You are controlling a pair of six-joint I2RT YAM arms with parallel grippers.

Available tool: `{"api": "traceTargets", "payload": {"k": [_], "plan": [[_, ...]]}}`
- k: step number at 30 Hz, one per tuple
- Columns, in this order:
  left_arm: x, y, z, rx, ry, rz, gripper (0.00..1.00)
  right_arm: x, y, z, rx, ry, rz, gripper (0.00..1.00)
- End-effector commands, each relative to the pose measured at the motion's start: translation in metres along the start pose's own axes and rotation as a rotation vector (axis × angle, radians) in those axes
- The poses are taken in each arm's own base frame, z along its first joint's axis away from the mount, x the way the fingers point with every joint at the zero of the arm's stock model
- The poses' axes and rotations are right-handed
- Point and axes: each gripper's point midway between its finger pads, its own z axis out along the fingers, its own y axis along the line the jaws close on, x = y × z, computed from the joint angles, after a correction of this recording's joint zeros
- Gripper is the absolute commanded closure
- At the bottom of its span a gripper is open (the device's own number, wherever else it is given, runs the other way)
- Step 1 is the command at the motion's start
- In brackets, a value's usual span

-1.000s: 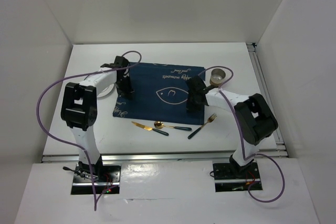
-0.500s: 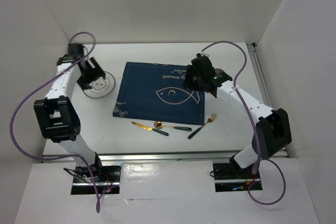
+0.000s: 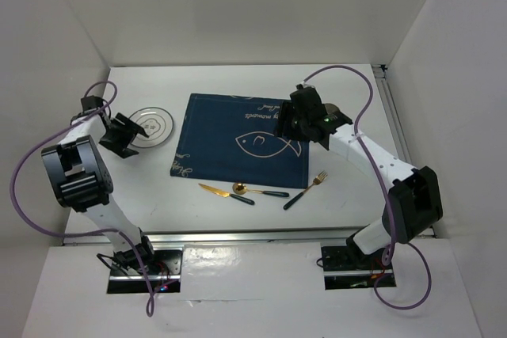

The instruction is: Set the dinner table for one person

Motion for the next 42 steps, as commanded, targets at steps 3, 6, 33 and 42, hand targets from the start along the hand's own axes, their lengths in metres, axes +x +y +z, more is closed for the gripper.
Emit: {"api": "traceTargets", "payload": {"k": [3,6,33,42], "plan": [[-0.014,-0.012,0.03,0.09,-0.011,-0.04,0.22,-0.007,-0.001,-0.015,-0.015,-0.026,0.002,0.34],[-0.013,-0.008,0.038,0.095,-0.016,-0.048,0.22,-0.006,0.0,-0.019,-0.022,-0.021,0.002,0.34],[-0.018,-0.108,-0.079,0.423,-0.132,0.201,1.0,-0.02,0.002,-0.02,-0.028,-0.037,0.007,0.34],[0.106,-0.163,-0.081,0.558,0.14,0.477,1.0,-0.019,-0.017,-0.016,-0.006,-0.026,0.039,0.34]]}}
